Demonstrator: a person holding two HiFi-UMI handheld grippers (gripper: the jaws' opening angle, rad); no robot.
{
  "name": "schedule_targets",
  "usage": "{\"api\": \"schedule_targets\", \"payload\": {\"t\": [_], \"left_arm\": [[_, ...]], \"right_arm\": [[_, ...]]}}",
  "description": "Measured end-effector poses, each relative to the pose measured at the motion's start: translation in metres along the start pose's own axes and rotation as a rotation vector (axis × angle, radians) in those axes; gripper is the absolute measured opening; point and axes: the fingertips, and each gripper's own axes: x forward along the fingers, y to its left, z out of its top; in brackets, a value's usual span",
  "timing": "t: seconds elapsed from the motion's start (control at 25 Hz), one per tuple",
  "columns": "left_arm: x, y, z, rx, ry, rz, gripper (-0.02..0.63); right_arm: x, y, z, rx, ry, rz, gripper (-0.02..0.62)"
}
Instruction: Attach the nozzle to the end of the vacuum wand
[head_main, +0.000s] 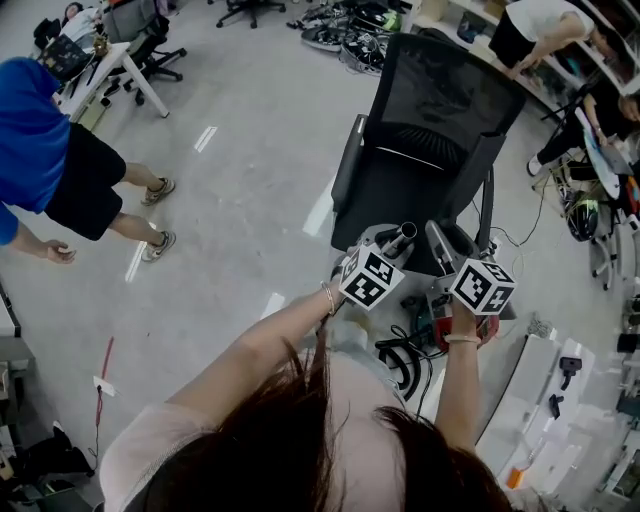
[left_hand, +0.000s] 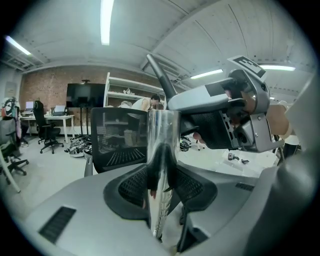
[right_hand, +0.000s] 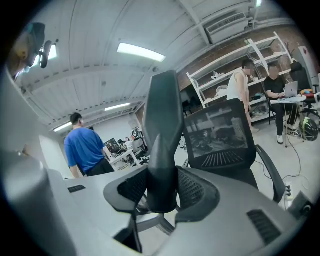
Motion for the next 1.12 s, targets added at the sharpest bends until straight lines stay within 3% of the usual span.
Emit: {"api": "schedule_targets", "payload": {"t": [0.52,1.12], "left_arm": [[0.002,-0.010,0.002,0.017,-0.002,-0.024,0.155],[0.005,-0.012,0.000,0.031,0.000,-0.071,0.153]], "right_arm": [[0.004,0.028,0.030,-0.022,-0.093,0.060,0.179],[0.010,0.046,0.020,-0.025,-0.110,0.166,0.179]]}}
